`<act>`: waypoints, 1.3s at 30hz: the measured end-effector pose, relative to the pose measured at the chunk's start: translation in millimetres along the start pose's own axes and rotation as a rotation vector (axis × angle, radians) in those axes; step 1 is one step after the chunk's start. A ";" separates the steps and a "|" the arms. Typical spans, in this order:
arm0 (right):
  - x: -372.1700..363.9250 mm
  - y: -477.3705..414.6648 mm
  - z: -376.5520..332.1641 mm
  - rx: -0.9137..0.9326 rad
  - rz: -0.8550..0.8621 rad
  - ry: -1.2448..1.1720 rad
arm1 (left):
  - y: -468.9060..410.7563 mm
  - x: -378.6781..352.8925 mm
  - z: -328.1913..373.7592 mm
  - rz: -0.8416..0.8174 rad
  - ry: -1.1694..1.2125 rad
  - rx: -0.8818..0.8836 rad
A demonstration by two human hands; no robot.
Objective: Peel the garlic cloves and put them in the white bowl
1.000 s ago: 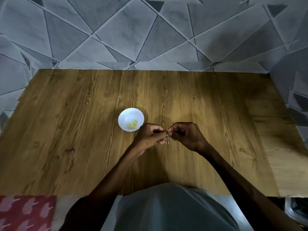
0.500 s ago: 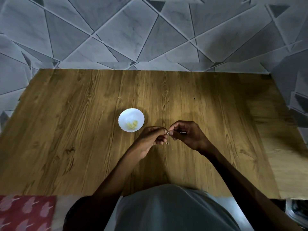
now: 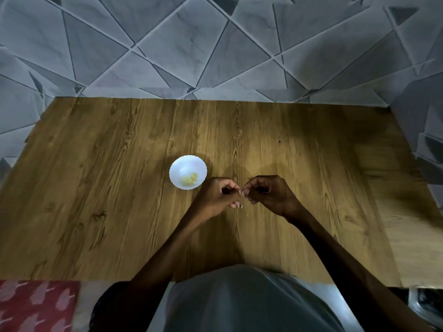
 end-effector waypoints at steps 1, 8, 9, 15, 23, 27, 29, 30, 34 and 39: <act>0.2 -0.2 -0.5 0.001 0.003 -0.007 | -1.0 -0.7 -0.5 -0.002 -0.017 -0.002; 0.3 -1.1 -5.3 -0.010 0.041 -0.092 | -2.5 -3.2 -1.4 0.010 -0.051 0.031; -0.1 -1.2 -5.9 -0.012 0.042 -0.106 | -2.6 -3.4 -1.4 0.010 -0.051 0.034; -5.0 1.1 -8.9 -0.037 0.028 -0.251 | -3.5 -8.2 -13.2 -0.067 0.113 0.141; -1.8 3.4 -3.7 -0.088 0.067 -0.293 | 2.1 -1.5 -15.4 -0.110 0.438 0.138; 1.0 4.1 -0.2 -0.111 0.074 -0.283 | 3.1 4.5 -10.8 -0.051 0.282 0.070; 0.2 3.7 -1.0 -0.110 0.068 -0.284 | 4.9 5.1 -6.8 -0.025 0.201 0.031; -0.2 3.4 -1.6 -0.111 0.068 -0.290 | 5.7 5.6 -4.0 -0.008 0.164 0.010; -0.7 2.7 -3.4 -0.106 0.062 -0.275 | 7.4 6.6 3.9 0.041 0.074 -0.035; -0.5 2.9 -6.6 -0.085 0.048 -0.241 | 5.8 6.6 5.3 0.057 -0.018 -0.046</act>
Point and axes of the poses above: each hand's wrist, its own y-axis away from the middle knuckle, its own x-axis out of the back of the hand, z = x × y, the point moved 10 cm from there along -y, towards the middle knuckle, and after that the axes turned 15 degrees about x, right-handed, at the moved point
